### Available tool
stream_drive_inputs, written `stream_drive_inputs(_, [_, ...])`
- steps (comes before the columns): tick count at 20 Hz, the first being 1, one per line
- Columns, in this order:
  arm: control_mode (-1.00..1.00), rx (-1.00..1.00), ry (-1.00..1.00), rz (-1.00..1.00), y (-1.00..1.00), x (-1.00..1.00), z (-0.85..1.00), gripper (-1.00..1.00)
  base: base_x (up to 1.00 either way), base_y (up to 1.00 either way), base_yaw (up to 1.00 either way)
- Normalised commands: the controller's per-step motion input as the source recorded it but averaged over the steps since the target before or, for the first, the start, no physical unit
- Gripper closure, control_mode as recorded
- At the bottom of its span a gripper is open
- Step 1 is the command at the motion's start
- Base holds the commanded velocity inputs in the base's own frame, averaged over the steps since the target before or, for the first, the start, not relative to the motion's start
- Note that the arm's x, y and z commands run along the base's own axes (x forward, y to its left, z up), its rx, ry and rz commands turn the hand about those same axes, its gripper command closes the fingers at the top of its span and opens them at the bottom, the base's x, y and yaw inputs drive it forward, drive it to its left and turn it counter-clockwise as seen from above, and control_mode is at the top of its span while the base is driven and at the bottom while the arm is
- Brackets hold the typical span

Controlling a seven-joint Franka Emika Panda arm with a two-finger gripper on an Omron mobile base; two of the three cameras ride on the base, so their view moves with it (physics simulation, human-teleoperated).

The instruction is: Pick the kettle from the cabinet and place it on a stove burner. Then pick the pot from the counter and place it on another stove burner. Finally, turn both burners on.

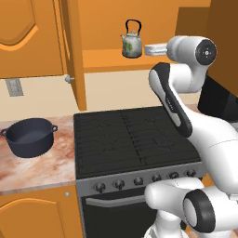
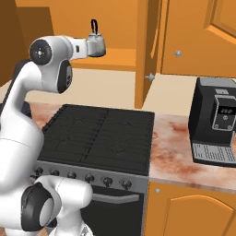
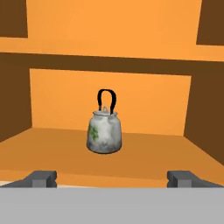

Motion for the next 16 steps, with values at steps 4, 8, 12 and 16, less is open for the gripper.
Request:
stream_drive_inputs(4, [-1.00, 0.00, 0.00, 0.00, 0.01, 0.27, 0.00, -1.00, 0.00, 0.00, 0.00])
stream_drive_inputs(8, [-1.00, 0.00, 0.00, 0.00, 0.11, 0.37, 0.00, -1.00, 0.00, 0.00, 0.00])
stream_drive_inputs(12, [-1.00, 0.00, 0.00, 0.00, 0.07, 0.39, 0.00, -1.00, 0.00, 0.00, 0.00])
stream_drive_inputs(16, [-1.00, 0.00, 0.00, 0.00, 0.00, 0.35, 0.00, -1.00, 0.00, 0.00, 0.00])
